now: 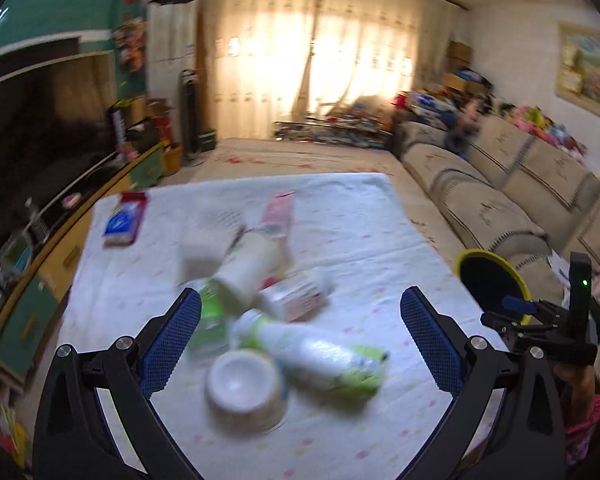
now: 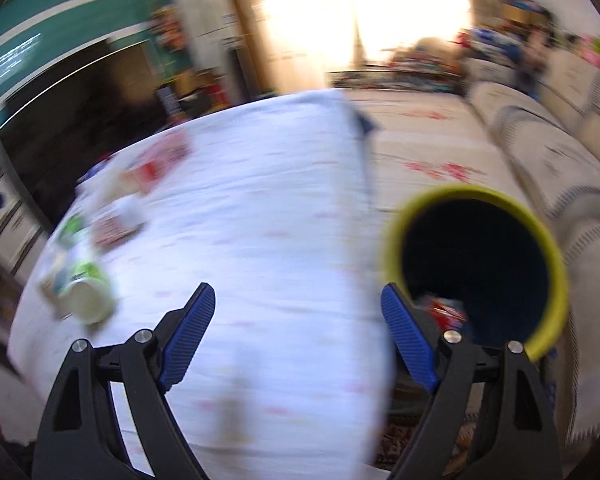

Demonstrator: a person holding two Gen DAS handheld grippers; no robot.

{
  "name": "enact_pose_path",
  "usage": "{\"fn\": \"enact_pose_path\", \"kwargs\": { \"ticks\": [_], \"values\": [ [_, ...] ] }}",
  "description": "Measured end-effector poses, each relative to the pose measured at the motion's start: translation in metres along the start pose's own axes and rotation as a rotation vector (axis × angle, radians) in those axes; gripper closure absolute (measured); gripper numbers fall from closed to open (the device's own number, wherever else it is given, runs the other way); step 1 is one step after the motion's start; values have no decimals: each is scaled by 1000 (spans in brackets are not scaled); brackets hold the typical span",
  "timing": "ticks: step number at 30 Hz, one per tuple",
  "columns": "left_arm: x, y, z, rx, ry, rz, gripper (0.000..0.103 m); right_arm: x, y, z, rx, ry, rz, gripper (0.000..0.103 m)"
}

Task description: Collect trash

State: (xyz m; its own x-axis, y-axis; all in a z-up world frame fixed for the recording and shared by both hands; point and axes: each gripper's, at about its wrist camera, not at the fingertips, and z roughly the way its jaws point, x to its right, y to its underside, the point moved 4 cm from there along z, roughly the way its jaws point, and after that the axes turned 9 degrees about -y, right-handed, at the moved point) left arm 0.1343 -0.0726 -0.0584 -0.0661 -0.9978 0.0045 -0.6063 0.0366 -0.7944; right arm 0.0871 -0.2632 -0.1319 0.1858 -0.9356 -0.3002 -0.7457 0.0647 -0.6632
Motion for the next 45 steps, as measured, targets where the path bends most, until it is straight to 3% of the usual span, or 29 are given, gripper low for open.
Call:
{"fn": "enact_pose_path", "kwargs": {
  "ticks": [4,7,14,23,25,30,38,45],
  "values": [
    [-50,22,-2,-17,-51,-84,5,-62,-4,17,-31,-140,-143,23],
    [-76,34,-5,-19,-81,-118,5,-100,-5,28,-46,-179,-236,22],
    [-74,41,-11,-6,-72,-135,5,-146,3,70,-117,-204,-358,22],
    [-67,43,-7,-15,-59,-137,5,-149,4,109,-178,-215,-367,23],
    [-67,43,-7,-16,-58,-138,5,-149,3,109,-186,-229,-360,44],
    [-65,44,-3,-23,-53,-139,5,-148,0,89,-149,-240,-362,46],
    [-63,45,-1,-24,-47,-139,5,-150,-27,34,-20,-293,-339,50],
    [-58,47,1,-28,-37,-138,5,-144,-32,22,-3,-275,-301,50]
  ]
}}
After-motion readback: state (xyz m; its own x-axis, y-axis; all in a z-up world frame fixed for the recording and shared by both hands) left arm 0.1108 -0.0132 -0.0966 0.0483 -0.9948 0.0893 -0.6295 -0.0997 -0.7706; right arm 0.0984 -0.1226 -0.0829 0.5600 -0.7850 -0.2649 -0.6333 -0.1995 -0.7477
